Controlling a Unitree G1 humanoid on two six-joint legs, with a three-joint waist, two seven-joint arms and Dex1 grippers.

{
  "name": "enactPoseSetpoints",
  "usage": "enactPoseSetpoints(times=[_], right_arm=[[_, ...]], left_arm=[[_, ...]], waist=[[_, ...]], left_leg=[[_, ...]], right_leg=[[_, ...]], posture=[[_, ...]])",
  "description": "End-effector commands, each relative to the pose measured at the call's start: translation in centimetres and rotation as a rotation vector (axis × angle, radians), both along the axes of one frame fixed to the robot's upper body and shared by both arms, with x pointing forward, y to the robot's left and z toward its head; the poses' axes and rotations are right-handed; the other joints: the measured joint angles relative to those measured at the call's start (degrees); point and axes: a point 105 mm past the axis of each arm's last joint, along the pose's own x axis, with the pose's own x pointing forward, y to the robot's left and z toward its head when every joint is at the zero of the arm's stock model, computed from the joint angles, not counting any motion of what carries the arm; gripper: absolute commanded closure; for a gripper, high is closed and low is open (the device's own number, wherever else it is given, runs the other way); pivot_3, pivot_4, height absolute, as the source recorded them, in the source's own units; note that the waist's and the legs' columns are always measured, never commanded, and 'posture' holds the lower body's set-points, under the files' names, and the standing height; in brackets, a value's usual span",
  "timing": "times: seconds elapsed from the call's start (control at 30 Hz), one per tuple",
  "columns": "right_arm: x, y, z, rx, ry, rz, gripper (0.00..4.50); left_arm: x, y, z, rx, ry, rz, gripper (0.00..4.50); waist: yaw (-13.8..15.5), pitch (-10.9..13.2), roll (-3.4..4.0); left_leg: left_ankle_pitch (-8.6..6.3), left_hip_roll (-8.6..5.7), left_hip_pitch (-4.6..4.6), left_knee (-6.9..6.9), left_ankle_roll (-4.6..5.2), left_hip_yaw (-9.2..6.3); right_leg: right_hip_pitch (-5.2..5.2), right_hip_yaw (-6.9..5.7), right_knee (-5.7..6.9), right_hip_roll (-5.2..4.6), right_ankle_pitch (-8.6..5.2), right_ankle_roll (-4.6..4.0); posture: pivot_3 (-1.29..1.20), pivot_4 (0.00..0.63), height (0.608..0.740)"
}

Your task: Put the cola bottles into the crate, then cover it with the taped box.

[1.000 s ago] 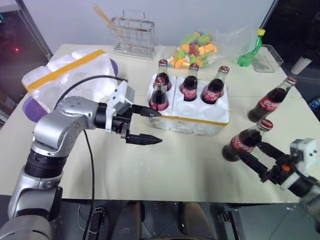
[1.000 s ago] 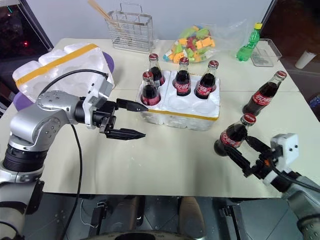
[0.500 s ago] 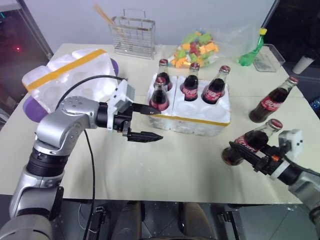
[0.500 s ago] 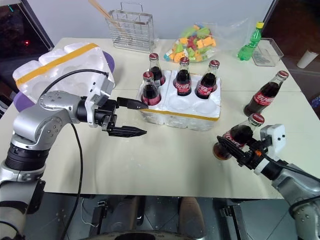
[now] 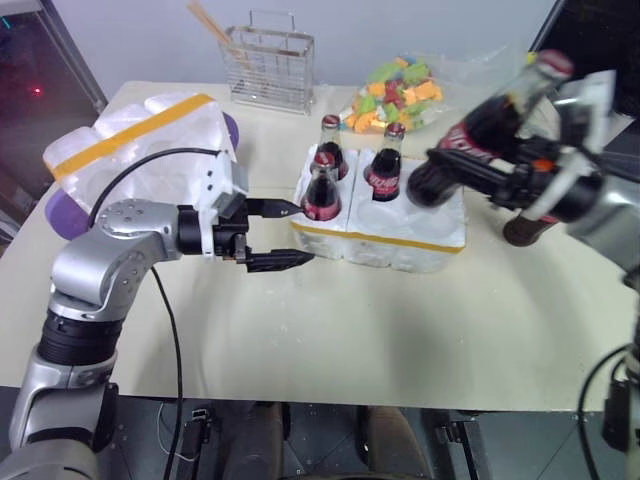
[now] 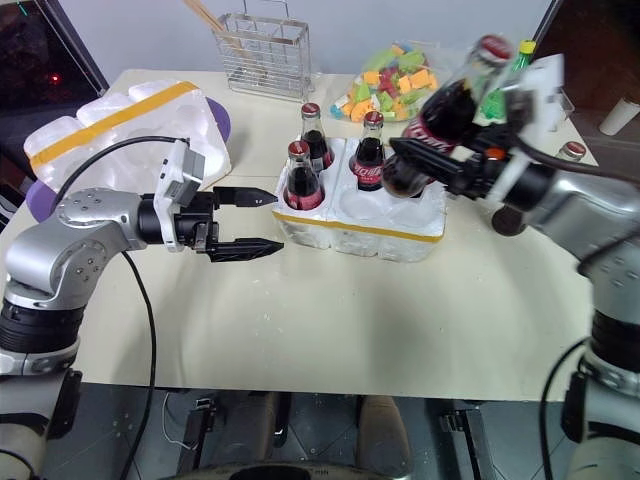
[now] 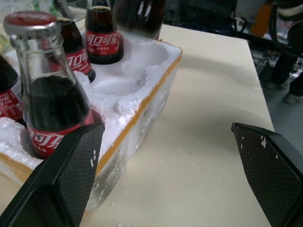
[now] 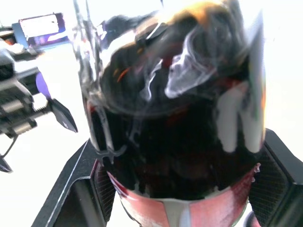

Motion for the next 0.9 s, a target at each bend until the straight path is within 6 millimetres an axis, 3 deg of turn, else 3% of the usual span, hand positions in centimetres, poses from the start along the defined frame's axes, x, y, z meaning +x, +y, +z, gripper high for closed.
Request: enactPoseSetpoints(times=[0.03,0.2,0.37,0.5,0.53,0.6,0.63,0.73,0.9], right_arm=[[0.7,1.6,0.0,-0.06,-0.053,0.045,1.62],[1.1,2.9,-2.7,-0.089,0.005,0.09,1.62],[1.3,4.3,-4.2,-0.083,0.037,0.114,1.62],[2.2,4.3,-5.8,-0.109,0.083,0.069,1.62],[2.4,4.2,-6.0,-0.109,0.089,0.051,1.12],[2.7,3.7,-5.7,-0.096,0.082,0.014,0.19],[2.6,3.3,-5.2,-0.083,0.074,0.0,0.03],[1.6,2.1,-3.8,-0.057,0.035,-0.03,0.03],[-1.8,-2.9,-0.6,-0.002,-0.047,-0.189,0.03]], left_arm=[[-0.6,0.1,1.5,-0.015,-0.066,-0.002,0.0],[-0.6,0.1,1.7,-0.013,-0.076,0.005,0.0],[-0.6,0.0,1.6,-0.016,-0.078,0.008,0.0],[-0.5,-0.2,1.6,-0.016,-0.077,-0.004,0.0],[-0.5,-0.3,1.6,-0.016,-0.077,-0.007,0.0],[-0.4,-0.6,1.7,-0.019,-0.077,-0.018,0.0],[-0.4,-0.7,1.7,-0.02,-0.076,-0.025,0.0],[-0.4,-1.0,1.7,-0.023,-0.073,-0.037,0.0],[-0.3,-1.1,1.6,-0.029,-0.067,-0.045,0.0]], waist=[[0.0,0.0,0.01],[0.1,0.0,0.01],[-0.1,0.0,0.02],[-0.2,0.0,0.01],[-0.2,0.0,0.01],[-0.2,0.0,0.01],[-0.2,0.0,0.01],[0.1,0.0,0.01],[0.3,0.0,0.01]], left_leg=[[0.0,0.0,0.0,-0.07,0.0,-0.02],[0.0,0.01,0.01,-0.1,0.0,-0.04],[0.0,0.01,0.07,-0.08,0.0,-0.05],[0.0,0.01,0.08,-0.07,0.0,-0.04],[0.0,0.01,0.08,-0.08,0.0,-0.04],[0.0,0.02,0.09,-0.09,0.0,-0.05],[0.0,0.02,0.09,-0.09,0.0,-0.05],[0.0,0.01,0.08,-0.03,0.0,-0.05],[0.0,0.01,0.08,-0.02,0.0,-0.07]], right_leg=[[-0.06,-0.01,0.06,0.0,0.0,0.0],[-0.04,-0.04,0.04,0.03,-0.02,0.01],[-0.03,-0.04,0.12,0.04,-0.02,0.01],[-0.01,-0.04,0.11,0.04,-0.02,0.01],[-0.02,-0.03,0.11,0.04,-0.02,0.01],[-0.02,-0.04,0.12,0.05,-0.02,0.01],[-0.02,-0.04,0.13,0.05,-0.02,0.01],[0.01,-0.04,0.12,0.05,-0.01,0.01],[0.05,-0.05,0.1,0.05,-0.02,0.01]], posture=[[0.0,0.15,0.739],[0.0,0.15,0.739],[0.0,0.15,0.739],[0.0,0.15,0.739],[0.0,0.15,0.739],[0.0,0.15,0.739],[0.0,0.15,0.739],[0.0,0.15,0.739],[0.0,0.15,0.739]])
